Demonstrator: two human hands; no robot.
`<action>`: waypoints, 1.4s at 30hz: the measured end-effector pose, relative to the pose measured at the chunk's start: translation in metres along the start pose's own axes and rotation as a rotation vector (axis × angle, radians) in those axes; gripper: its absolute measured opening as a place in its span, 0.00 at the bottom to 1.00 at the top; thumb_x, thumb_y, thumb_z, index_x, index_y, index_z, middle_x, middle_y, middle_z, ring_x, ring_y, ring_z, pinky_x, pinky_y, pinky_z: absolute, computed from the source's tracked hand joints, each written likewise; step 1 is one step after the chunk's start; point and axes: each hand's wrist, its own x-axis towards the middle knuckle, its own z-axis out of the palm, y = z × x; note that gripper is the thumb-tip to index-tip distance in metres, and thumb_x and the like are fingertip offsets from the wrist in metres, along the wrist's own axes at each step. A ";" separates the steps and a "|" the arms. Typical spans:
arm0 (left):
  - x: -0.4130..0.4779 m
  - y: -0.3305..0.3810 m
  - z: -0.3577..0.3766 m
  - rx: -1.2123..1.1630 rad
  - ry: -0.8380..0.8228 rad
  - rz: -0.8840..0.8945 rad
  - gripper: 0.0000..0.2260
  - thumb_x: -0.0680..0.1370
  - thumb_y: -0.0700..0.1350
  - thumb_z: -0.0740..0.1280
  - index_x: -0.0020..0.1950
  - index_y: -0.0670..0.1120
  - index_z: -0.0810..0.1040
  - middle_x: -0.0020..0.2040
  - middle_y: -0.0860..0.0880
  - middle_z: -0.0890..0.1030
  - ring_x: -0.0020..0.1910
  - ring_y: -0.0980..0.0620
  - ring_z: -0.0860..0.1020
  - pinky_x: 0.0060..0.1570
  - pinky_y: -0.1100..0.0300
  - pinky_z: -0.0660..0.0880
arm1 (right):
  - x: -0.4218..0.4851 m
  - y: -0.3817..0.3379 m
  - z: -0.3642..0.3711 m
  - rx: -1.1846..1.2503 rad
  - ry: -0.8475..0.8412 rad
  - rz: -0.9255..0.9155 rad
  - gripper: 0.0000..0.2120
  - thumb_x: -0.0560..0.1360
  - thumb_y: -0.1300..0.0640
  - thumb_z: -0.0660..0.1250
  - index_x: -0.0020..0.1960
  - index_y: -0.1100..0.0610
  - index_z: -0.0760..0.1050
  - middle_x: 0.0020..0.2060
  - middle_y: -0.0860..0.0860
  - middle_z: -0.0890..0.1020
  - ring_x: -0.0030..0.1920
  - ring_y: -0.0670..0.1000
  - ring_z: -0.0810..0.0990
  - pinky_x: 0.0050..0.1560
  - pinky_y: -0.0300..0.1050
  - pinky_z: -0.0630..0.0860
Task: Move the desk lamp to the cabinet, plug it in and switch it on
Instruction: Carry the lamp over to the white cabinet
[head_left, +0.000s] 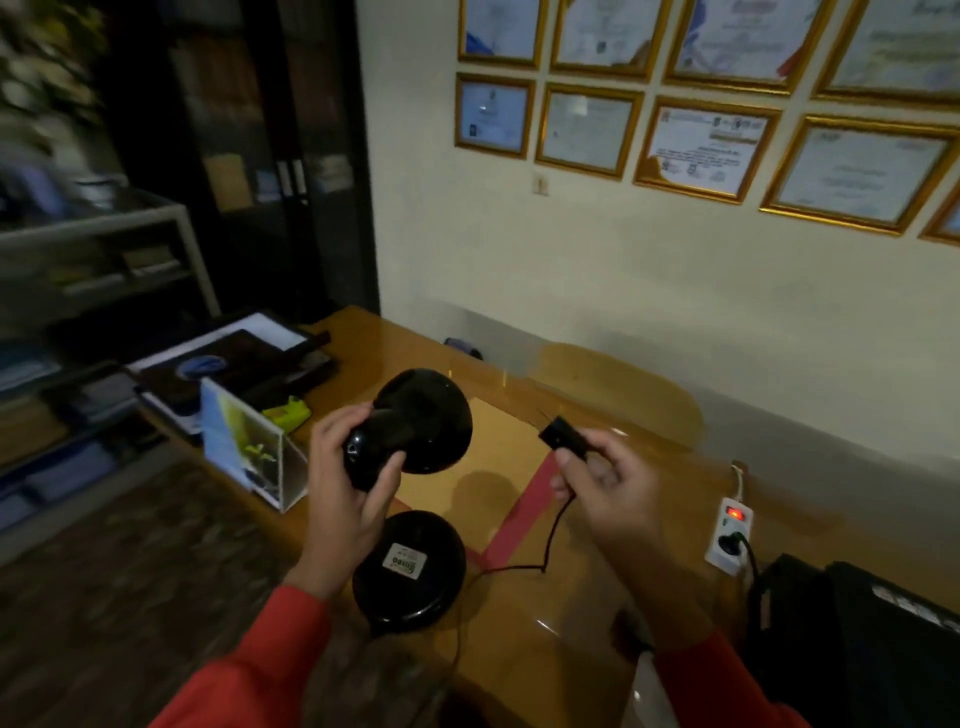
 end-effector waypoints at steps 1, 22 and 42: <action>0.007 -0.001 -0.015 0.011 0.036 0.008 0.22 0.76 0.55 0.64 0.65 0.45 0.66 0.62 0.46 0.70 0.63 0.54 0.70 0.66 0.67 0.66 | 0.008 -0.008 0.011 0.015 -0.014 -0.028 0.17 0.75 0.66 0.66 0.48 0.42 0.79 0.34 0.46 0.85 0.32 0.45 0.81 0.35 0.35 0.79; 0.054 -0.086 -0.350 0.440 0.331 -0.011 0.21 0.72 0.49 0.71 0.62 0.46 0.70 0.59 0.47 0.75 0.60 0.54 0.74 0.62 0.65 0.71 | 0.092 -0.095 0.396 0.132 -0.435 -0.289 0.12 0.72 0.60 0.72 0.41 0.43 0.79 0.34 0.42 0.82 0.33 0.36 0.79 0.35 0.31 0.76; 0.138 -0.260 -0.568 0.843 0.642 -0.111 0.23 0.70 0.48 0.70 0.62 0.43 0.70 0.58 0.51 0.74 0.58 0.61 0.73 0.60 0.69 0.72 | 0.186 -0.082 0.777 0.332 -0.953 -0.142 0.12 0.73 0.61 0.70 0.48 0.43 0.77 0.33 0.41 0.86 0.35 0.43 0.85 0.33 0.32 0.79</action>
